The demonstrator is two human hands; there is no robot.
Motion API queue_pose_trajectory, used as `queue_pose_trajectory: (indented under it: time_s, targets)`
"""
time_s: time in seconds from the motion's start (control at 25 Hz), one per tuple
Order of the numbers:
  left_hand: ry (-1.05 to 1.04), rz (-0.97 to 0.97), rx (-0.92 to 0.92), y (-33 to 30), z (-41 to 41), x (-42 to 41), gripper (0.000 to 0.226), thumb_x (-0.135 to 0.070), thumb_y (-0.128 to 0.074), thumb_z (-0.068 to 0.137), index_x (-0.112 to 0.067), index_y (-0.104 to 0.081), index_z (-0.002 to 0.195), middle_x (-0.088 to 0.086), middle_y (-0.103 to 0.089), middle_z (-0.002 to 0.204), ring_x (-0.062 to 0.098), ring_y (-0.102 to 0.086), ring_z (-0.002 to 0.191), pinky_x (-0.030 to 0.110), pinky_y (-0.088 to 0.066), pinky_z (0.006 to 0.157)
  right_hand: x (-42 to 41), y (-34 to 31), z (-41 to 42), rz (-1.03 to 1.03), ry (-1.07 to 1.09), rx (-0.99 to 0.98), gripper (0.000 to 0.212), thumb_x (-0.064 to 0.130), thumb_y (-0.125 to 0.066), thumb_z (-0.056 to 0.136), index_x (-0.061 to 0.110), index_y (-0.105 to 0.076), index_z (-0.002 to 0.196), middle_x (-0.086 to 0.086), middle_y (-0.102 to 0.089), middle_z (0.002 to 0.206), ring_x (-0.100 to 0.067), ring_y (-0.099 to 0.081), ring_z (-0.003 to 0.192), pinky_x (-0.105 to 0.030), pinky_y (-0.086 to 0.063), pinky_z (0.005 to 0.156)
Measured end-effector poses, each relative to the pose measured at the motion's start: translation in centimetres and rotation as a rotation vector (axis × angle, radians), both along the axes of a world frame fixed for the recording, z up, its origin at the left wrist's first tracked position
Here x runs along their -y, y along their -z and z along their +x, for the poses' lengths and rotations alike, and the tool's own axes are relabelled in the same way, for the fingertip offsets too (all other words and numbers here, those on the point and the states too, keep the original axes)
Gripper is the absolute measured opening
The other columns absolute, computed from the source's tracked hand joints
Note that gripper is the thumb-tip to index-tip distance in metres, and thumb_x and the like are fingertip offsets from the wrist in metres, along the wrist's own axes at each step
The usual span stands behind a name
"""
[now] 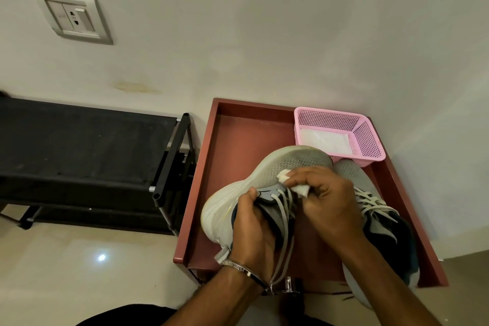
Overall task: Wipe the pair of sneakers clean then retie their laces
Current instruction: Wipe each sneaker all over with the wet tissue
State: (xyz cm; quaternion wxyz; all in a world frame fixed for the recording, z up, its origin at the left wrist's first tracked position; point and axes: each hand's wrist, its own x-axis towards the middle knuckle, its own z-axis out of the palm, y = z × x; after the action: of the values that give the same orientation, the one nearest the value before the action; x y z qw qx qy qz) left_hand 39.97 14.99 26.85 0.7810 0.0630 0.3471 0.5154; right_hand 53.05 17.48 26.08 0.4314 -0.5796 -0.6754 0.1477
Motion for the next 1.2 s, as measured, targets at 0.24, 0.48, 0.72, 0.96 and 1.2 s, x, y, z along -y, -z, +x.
queue_pose_trajectory:
  time_s: [0.24, 0.48, 0.72, 0.96, 1.2]
  targets:
    - [0.002, -0.008, 0.181, 0.1, 0.7, -0.1, 0.053, -0.040, -0.035, 0.096, -0.001, -0.064, 0.116, 0.016, -0.069, 0.114, 0.028, -0.068, 0.104, 0.032, -0.052, 0.089, 0.3, -0.4, -0.2, 0.097, -0.144, 0.061, 0.025, -0.008, -0.068, 0.075, 0.013, -0.079, 0.084, 0.005, -0.075, 0.093, -0.005, -0.067, 0.096, -0.030, -0.055, 0.086]
    - [-0.040, -0.025, 0.126, -0.6, 0.9, 0.3, 0.050, -0.042, -0.043, 0.089, -0.002, -0.067, 0.107, 0.014, -0.068, 0.107, 0.023, -0.068, 0.098, 0.029, -0.052, 0.088, 2.1, -1.3, -2.5, 0.079, -0.281, 0.067, 0.024, -0.009, -0.069, 0.074, 0.011, -0.079, 0.085, 0.005, -0.075, 0.093, -0.006, -0.066, 0.097, -0.025, -0.052, 0.087]
    - [0.035, -0.006, 0.002, -0.3, 0.3, 0.0, 0.060, -0.044, -0.031, 0.096, -0.004, -0.056, 0.133, 0.018, -0.065, 0.126, 0.029, -0.063, 0.118, 0.039, -0.050, 0.100, -0.8, 0.6, 2.5, -0.018, 0.167, -0.009, 0.045, -0.018, -0.064, 0.071, 0.020, -0.077, 0.090, 0.004, -0.074, 0.099, -0.008, -0.068, 0.098, -0.032, -0.057, 0.087]
    - [0.001, -0.016, 0.039, -0.6, -0.2, -0.3, 0.054, -0.037, -0.034, 0.099, 0.000, -0.073, 0.107, 0.020, -0.073, 0.106, 0.028, -0.073, 0.091, 0.037, -0.058, 0.081, 0.7, -0.3, -0.7, 0.075, -0.050, 0.101, 0.043, -0.015, -0.062, 0.074, 0.017, -0.078, 0.099, 0.007, -0.073, 0.106, 0.000, -0.063, 0.106, -0.025, -0.051, 0.095]
    - [0.018, -0.042, -0.028, -0.4, 0.0, -0.3, 0.045, -0.033, -0.038, 0.099, -0.003, -0.067, 0.116, 0.021, -0.070, 0.116, 0.034, -0.066, 0.110, 0.047, -0.046, 0.103, -0.5, 0.4, 1.7, 0.031, 0.116, 0.103, 0.046, -0.018, -0.059, 0.074, 0.017, -0.077, 0.098, 0.007, -0.072, 0.102, -0.008, -0.064, 0.102, -0.035, -0.055, 0.090]
